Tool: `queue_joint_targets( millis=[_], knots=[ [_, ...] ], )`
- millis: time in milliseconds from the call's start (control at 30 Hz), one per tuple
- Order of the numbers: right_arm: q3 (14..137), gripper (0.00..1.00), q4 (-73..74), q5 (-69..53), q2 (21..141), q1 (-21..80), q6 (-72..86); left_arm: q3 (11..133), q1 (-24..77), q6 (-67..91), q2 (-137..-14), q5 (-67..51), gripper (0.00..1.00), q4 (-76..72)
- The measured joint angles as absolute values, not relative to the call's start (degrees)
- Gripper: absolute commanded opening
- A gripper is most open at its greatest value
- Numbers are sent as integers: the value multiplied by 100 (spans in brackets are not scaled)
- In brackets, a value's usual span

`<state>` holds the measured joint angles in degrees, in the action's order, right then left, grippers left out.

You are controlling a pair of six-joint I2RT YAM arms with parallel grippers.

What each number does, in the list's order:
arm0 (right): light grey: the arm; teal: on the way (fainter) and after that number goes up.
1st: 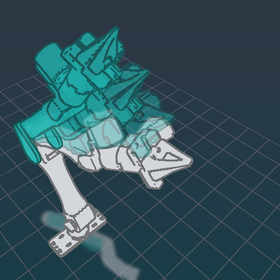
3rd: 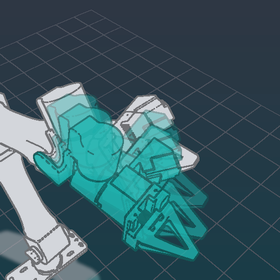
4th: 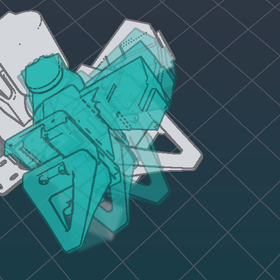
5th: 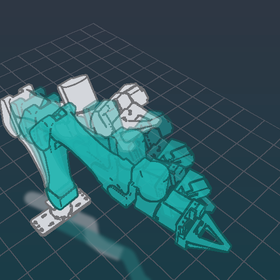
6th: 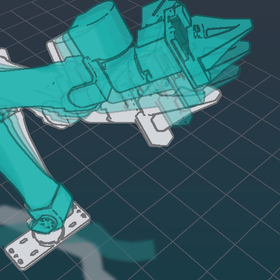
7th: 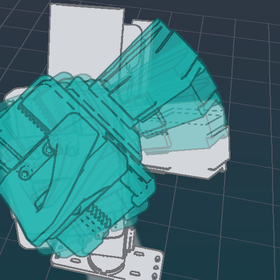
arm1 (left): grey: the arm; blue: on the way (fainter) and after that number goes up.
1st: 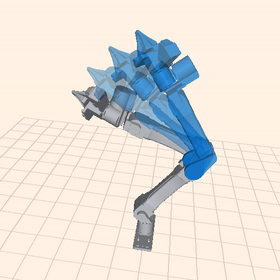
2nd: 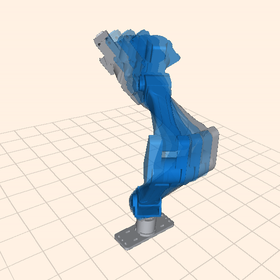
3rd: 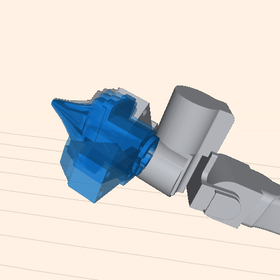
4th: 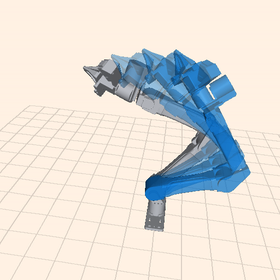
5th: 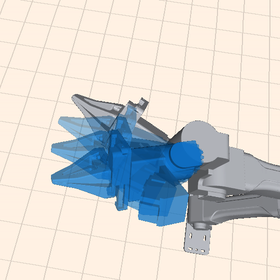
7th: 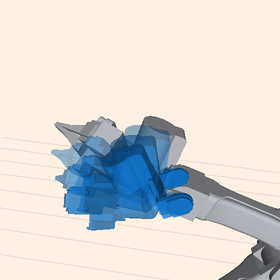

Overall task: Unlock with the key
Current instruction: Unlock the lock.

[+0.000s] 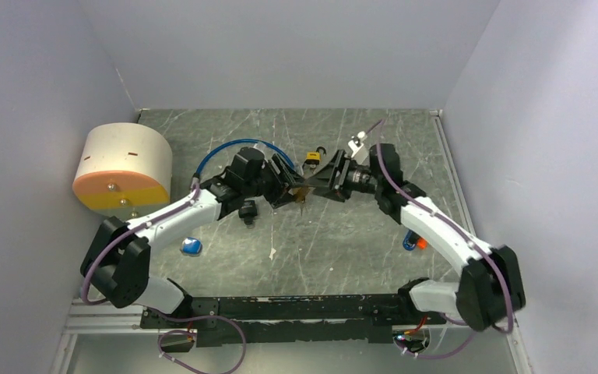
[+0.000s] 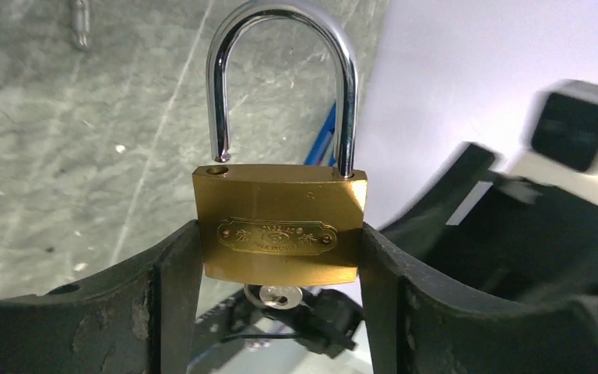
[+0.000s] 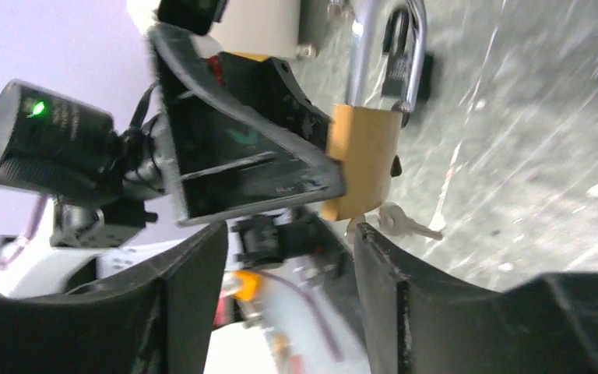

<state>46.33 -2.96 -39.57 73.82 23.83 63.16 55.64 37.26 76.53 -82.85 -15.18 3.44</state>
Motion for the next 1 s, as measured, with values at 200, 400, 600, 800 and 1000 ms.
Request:
queue_joint_targets(
  millis=[200, 400, 600, 800, 1000],
  knots=[
    [4768, 65, 388, -3481, 6020, 1977, 4654, 5290, 3769, 5994, -7813, -1435, 2, 51],
    [4440, 63, 283, -3033, 5253, 1743, 4661, 5083, 3758, 4602, -7196, -2469, 3, -655],
    [4462, 64, -248, -3352, 5448, 1737, 4805, 5404, 3758, 4860, -7199, -4189, 3, -1660],
    [4519, 64, -1245, -4115, 5476, 1737, 4915, 5581, 3760, 6108, -7699, -5323, 3, -3568],
    [4613, 59, -1765, -4469, 5419, 1737, 4952, 5594, 3758, 6858, -8062, -5680, 3, -4407]
  ],
)
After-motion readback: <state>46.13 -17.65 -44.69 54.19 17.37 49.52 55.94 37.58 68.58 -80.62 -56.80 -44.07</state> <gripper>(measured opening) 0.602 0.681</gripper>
